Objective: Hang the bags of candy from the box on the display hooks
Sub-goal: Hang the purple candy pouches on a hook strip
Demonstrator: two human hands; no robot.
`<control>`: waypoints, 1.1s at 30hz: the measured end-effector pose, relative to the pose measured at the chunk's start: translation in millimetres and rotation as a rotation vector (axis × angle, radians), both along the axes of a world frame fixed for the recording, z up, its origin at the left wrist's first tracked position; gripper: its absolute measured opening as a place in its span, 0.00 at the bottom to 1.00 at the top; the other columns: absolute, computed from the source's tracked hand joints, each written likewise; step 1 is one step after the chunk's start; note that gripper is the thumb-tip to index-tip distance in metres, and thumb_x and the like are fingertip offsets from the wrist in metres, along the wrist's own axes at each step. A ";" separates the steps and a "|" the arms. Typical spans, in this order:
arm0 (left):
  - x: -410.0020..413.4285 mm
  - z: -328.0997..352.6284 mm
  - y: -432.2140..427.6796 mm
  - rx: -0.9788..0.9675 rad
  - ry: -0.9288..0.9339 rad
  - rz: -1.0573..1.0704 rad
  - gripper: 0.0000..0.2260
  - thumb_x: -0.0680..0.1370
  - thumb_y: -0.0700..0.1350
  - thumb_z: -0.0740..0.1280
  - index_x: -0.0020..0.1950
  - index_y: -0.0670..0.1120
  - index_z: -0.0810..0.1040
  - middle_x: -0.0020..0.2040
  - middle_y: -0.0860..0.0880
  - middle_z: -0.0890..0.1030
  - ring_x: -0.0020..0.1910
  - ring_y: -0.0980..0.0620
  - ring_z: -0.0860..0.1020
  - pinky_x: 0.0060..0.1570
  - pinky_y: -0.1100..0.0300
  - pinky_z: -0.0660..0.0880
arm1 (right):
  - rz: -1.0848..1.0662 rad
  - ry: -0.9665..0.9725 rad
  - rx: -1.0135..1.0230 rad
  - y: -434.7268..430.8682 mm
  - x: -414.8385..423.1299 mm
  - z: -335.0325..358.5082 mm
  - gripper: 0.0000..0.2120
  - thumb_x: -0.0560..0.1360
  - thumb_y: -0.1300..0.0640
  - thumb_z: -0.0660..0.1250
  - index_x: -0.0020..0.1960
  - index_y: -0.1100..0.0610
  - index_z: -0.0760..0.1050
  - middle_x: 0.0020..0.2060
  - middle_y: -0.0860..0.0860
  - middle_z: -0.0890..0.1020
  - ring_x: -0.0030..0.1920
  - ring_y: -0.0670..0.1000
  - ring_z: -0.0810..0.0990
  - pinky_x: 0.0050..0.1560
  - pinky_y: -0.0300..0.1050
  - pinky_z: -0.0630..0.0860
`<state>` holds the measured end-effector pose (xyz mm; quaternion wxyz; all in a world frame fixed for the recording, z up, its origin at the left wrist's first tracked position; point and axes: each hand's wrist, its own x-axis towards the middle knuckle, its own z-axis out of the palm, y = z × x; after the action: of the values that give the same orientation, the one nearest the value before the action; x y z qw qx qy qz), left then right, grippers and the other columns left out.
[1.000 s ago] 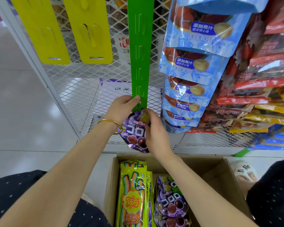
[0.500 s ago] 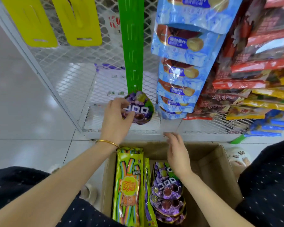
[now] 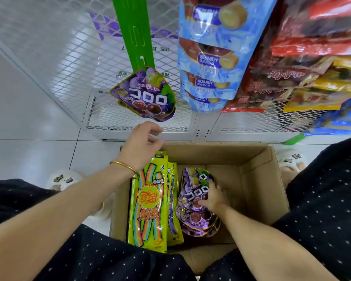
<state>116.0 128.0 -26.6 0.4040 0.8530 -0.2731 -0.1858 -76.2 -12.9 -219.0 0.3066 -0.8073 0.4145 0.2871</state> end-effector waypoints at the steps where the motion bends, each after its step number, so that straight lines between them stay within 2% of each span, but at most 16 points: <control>1: -0.2 0.3 -0.5 0.002 0.001 0.004 0.09 0.75 0.37 0.66 0.53 0.46 0.73 0.55 0.45 0.74 0.41 0.61 0.74 0.45 0.70 0.71 | 0.015 0.014 -0.063 0.9 -0.2 0.4 0.44 0.66 0.44 0.74 0.73 0.52 0.54 0.67 0.56 0.66 0.67 0.59 0.66 0.65 0.53 0.66; 3: 0.0 0.1 -0.6 0.008 0.001 0.005 0.10 0.75 0.37 0.66 0.54 0.46 0.73 0.55 0.45 0.74 0.41 0.61 0.74 0.44 0.72 0.69 | 0.018 0.023 -0.178 1.1 2.5 5.6 0.42 0.64 0.42 0.75 0.70 0.54 0.60 0.64 0.56 0.68 0.65 0.57 0.68 0.62 0.52 0.68; 5: 0.2 -1.1 0.6 0.012 0.011 0.001 0.09 0.75 0.38 0.66 0.54 0.48 0.72 0.56 0.46 0.74 0.41 0.60 0.74 0.43 0.71 0.70 | -0.024 -0.013 -0.189 -0.1 6.5 7.0 0.36 0.63 0.45 0.76 0.65 0.57 0.67 0.61 0.56 0.71 0.62 0.57 0.71 0.59 0.50 0.70; 8: -0.5 -3.1 0.8 0.036 0.029 -0.009 0.09 0.76 0.40 0.66 0.53 0.50 0.72 0.56 0.46 0.75 0.43 0.59 0.75 0.42 0.67 0.71 | -0.208 -0.199 -0.051 -3.3 12.7 10.1 0.19 0.68 0.54 0.74 0.54 0.59 0.74 0.56 0.60 0.76 0.56 0.57 0.75 0.52 0.45 0.70; 10: -1.9 -3.2 -1.7 0.080 0.053 -0.029 0.09 0.76 0.40 0.66 0.54 0.48 0.72 0.56 0.46 0.75 0.45 0.55 0.76 0.42 0.66 0.71 | -0.242 -0.368 0.026 -7.5 17.3 23.1 0.11 0.70 0.57 0.72 0.50 0.58 0.76 0.51 0.58 0.78 0.51 0.53 0.76 0.43 0.41 0.66; 12: -3.8 -2.4 -4.4 0.147 0.086 -0.076 0.12 0.75 0.40 0.67 0.58 0.43 0.73 0.57 0.45 0.75 0.49 0.53 0.75 0.47 0.64 0.70 | -0.233 -0.528 0.091 -12.3 23.7 46.9 0.08 0.71 0.58 0.72 0.48 0.59 0.75 0.42 0.52 0.78 0.45 0.51 0.74 0.39 0.40 0.64; 13: -5.3 -1.2 -5.3 0.182 0.097 -0.109 0.15 0.75 0.40 0.68 0.60 0.42 0.72 0.58 0.44 0.76 0.51 0.52 0.75 0.49 0.65 0.69 | -0.221 -0.616 0.125 -13.6 27.6 63.4 0.07 0.71 0.60 0.72 0.43 0.57 0.74 0.36 0.49 0.75 0.41 0.49 0.73 0.36 0.38 0.64; 16: -8.7 4.0 -8.4 0.234 0.136 -0.177 0.22 0.74 0.42 0.70 0.66 0.40 0.69 0.62 0.44 0.75 0.57 0.50 0.74 0.55 0.62 0.69 | -0.187 -0.827 0.174 -11.0 43.5 118.6 0.15 0.69 0.63 0.73 0.35 0.52 0.67 0.30 0.46 0.69 0.32 0.44 0.67 0.35 0.35 0.63; 18: -6.5 13.0 -12.2 0.199 0.138 -0.158 0.23 0.73 0.42 0.70 0.66 0.39 0.69 0.59 0.43 0.75 0.57 0.49 0.74 0.56 0.61 0.69 | -0.240 -0.925 0.253 -8.1 52.6 150.4 0.13 0.70 0.64 0.72 0.37 0.53 0.69 0.32 0.48 0.72 0.34 0.44 0.69 0.38 0.38 0.65; 21: 5.7 37.1 -16.5 0.101 -0.007 -0.065 0.14 0.73 0.40 0.70 0.58 0.38 0.76 0.46 0.43 0.76 0.46 0.49 0.73 0.51 0.57 0.70 | -0.236 -1.042 0.294 -0.7 62.7 191.7 0.15 0.70 0.64 0.71 0.44 0.50 0.68 0.37 0.47 0.76 0.39 0.45 0.75 0.44 0.40 0.69; 23: 14.8 55.3 -17.0 0.001 -0.058 -0.024 0.08 0.73 0.38 0.70 0.50 0.37 0.78 0.41 0.43 0.75 0.42 0.49 0.72 0.47 0.57 0.71 | -0.143 -1.104 0.201 7.6 69.5 215.5 0.20 0.69 0.63 0.72 0.47 0.44 0.65 0.42 0.40 0.76 0.44 0.44 0.76 0.49 0.40 0.70; 25: 23.4 71.8 -16.9 -0.081 -0.053 -0.004 0.08 0.72 0.37 0.71 0.49 0.36 0.79 0.41 0.42 0.77 0.39 0.50 0.73 0.45 0.60 0.71 | 0.027 -1.148 0.075 17.9 80.0 235.9 0.22 0.70 0.62 0.72 0.51 0.41 0.65 0.46 0.30 0.74 0.50 0.39 0.74 0.52 0.34 0.68; 26: 28.1 79.7 -16.1 -0.110 -0.050 0.002 0.08 0.72 0.37 0.71 0.49 0.36 0.79 0.40 0.43 0.78 0.37 0.52 0.74 0.44 0.61 0.71 | 0.096 -1.176 0.026 22.3 86.7 243.4 0.21 0.71 0.63 0.71 0.53 0.41 0.67 0.47 0.29 0.73 0.53 0.37 0.72 0.53 0.31 0.67; 29: 44.3 102.8 -11.7 -0.229 -0.106 0.102 0.09 0.72 0.38 0.70 0.51 0.39 0.78 0.41 0.49 0.77 0.37 0.56 0.74 0.40 0.68 0.70 | 0.096 -1.268 -0.022 28.8 105.7 261.7 0.17 0.72 0.67 0.68 0.56 0.51 0.76 0.50 0.33 0.75 0.55 0.34 0.72 0.57 0.26 0.65; 31: 55.2 116.3 -8.1 -0.345 -0.229 0.250 0.13 0.74 0.41 0.69 0.57 0.41 0.75 0.48 0.50 0.77 0.44 0.55 0.76 0.43 0.67 0.71 | 0.063 -1.294 -0.073 30.6 115.4 270.2 0.18 0.73 0.68 0.66 0.58 0.50 0.77 0.52 0.39 0.78 0.56 0.36 0.73 0.58 0.28 0.66; 33: 61.3 127.9 -9.7 -0.450 -0.295 0.292 0.13 0.75 0.42 0.67 0.60 0.42 0.73 0.51 0.52 0.76 0.47 0.58 0.76 0.44 0.70 0.71 | 0.073 -1.314 -0.171 33.0 123.8 275.6 0.20 0.74 0.67 0.64 0.61 0.50 0.76 0.53 0.44 0.79 0.56 0.41 0.74 0.56 0.33 0.69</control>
<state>177.3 118.2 101.3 0.5613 0.7901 -0.2375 0.0654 47.6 20.1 56.6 0.4204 -0.8495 0.1348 -0.2888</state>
